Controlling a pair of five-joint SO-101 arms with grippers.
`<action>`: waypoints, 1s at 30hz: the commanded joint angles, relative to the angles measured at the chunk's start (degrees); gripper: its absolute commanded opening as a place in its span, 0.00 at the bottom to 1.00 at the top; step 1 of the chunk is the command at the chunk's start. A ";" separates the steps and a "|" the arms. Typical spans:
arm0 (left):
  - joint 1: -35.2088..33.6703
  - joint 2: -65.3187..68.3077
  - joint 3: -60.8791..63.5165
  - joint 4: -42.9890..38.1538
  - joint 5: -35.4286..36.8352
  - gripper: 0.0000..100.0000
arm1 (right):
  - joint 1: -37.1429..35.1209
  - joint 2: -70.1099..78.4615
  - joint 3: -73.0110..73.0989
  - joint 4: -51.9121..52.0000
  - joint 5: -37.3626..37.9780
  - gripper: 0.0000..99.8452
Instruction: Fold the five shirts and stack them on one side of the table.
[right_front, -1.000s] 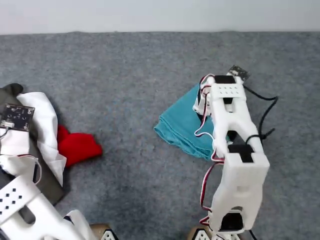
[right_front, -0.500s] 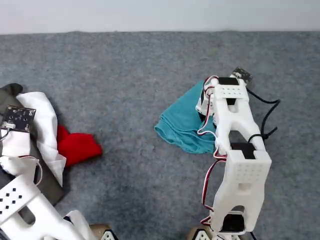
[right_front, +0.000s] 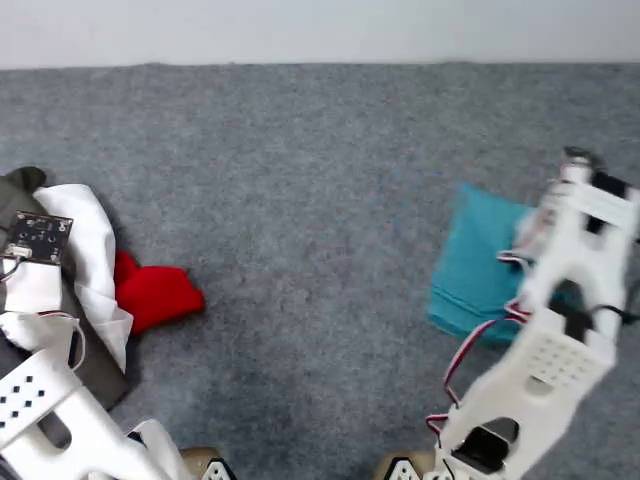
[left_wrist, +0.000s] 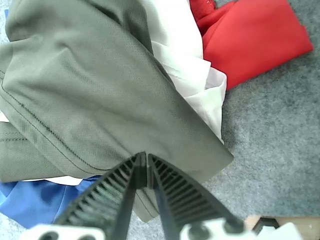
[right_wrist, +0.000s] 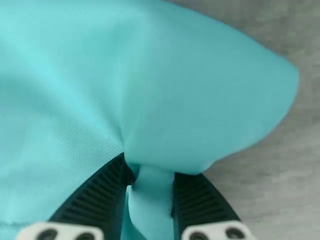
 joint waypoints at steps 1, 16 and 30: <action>0.26 -0.79 -0.66 0.09 -0.53 0.02 | 7.08 -4.62 -3.43 -4.35 20.66 0.01; 0.26 -0.97 -0.66 0.53 -0.53 0.02 | 12.26 -2.68 -11.69 -5.41 26.99 0.25; 0.26 -1.14 -0.66 2.02 -2.02 0.02 | 5.67 -6.20 -18.37 23.52 21.01 0.04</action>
